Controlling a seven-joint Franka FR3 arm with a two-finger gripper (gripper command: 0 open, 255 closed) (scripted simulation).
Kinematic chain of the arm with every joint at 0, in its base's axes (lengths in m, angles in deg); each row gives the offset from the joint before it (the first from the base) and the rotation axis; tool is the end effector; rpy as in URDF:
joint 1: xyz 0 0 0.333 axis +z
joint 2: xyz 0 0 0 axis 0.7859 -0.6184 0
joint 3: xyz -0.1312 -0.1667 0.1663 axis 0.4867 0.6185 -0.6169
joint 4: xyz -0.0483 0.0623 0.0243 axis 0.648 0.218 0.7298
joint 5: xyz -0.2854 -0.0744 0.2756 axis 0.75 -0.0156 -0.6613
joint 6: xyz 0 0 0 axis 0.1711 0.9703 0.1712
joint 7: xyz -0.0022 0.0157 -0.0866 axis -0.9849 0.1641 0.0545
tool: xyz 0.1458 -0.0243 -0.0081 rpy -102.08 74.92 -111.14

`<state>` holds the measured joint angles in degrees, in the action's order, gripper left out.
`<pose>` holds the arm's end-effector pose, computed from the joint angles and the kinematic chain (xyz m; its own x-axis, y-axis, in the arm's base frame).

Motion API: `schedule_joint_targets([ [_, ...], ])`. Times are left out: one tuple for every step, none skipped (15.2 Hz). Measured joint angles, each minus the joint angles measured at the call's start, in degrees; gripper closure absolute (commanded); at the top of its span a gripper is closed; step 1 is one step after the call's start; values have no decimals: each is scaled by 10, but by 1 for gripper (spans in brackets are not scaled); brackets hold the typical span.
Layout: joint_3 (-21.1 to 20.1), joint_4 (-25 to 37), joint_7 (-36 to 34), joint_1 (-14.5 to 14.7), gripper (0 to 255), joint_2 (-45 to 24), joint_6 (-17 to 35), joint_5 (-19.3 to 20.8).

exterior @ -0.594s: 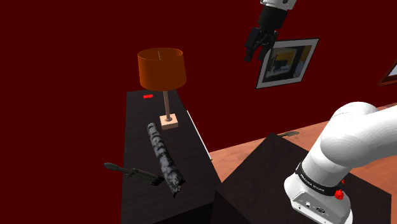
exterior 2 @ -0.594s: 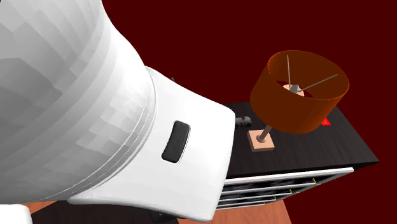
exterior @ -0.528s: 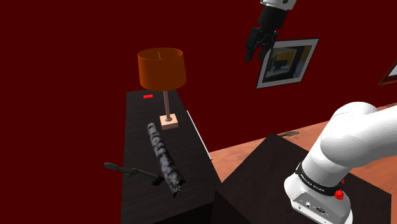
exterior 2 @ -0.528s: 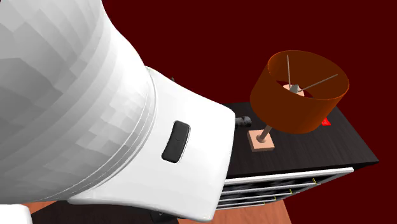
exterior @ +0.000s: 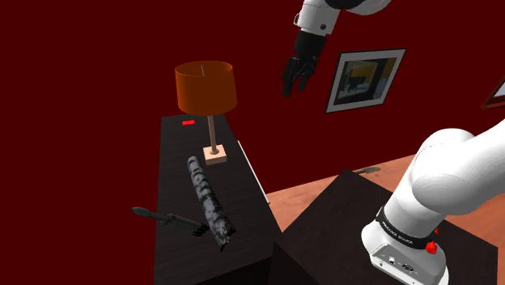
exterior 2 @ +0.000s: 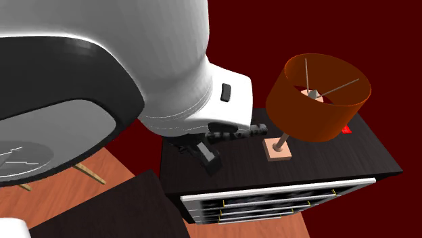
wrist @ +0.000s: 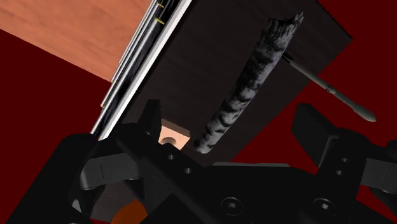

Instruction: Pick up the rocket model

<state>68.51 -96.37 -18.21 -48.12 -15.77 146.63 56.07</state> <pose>0.4158 0.0378 0.4738 0.9824 0.1281 0.1360 0.1442 -0.9826 -0.1167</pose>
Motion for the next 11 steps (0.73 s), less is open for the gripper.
schedule_joint_targets([
  [-4,3,6,6,0,-16,12,-1],
  [-8,9,14,12,0,-35,26,-1],
  [-14,15,18,19,0,-57,42,-3],
  [-18,15,25,24,0,-70,54,-3],
  [-24,17,29,30,0,-83,65,-3],
  [-27,23,37,35,0,-102,77,-3],
  [-34,27,40,41,0,-119,90,-3],
  [-40,34,44,47,0,-137,101,-3],
  [-47,41,46,53,0,-155,112,-3],
  [-50,46,53,57,0,-171,123,-1],
  [-59,57,53,63,0,-194,135,0],
])
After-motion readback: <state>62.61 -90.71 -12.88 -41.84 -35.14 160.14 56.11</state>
